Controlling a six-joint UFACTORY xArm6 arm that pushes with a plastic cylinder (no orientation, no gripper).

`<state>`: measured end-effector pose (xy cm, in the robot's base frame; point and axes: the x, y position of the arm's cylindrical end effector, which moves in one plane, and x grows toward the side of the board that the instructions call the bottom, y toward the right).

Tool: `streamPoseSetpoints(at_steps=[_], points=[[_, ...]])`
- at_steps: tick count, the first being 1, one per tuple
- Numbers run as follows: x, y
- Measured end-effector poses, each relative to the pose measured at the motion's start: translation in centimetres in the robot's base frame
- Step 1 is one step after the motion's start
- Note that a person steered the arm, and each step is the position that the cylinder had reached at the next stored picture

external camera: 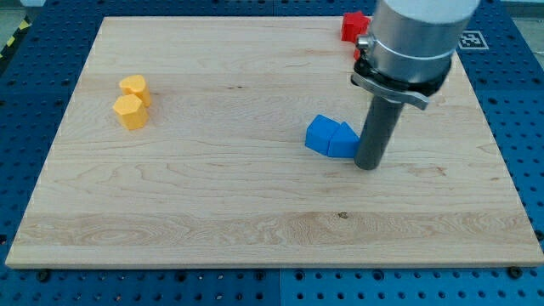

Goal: Move the blue blocks upwards

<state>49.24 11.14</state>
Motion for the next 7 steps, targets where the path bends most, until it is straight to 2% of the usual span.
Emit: streamPoseSetpoints(at_steps=[3, 7], points=[[-3.5, -5.5], [-4.0, 2.5]])
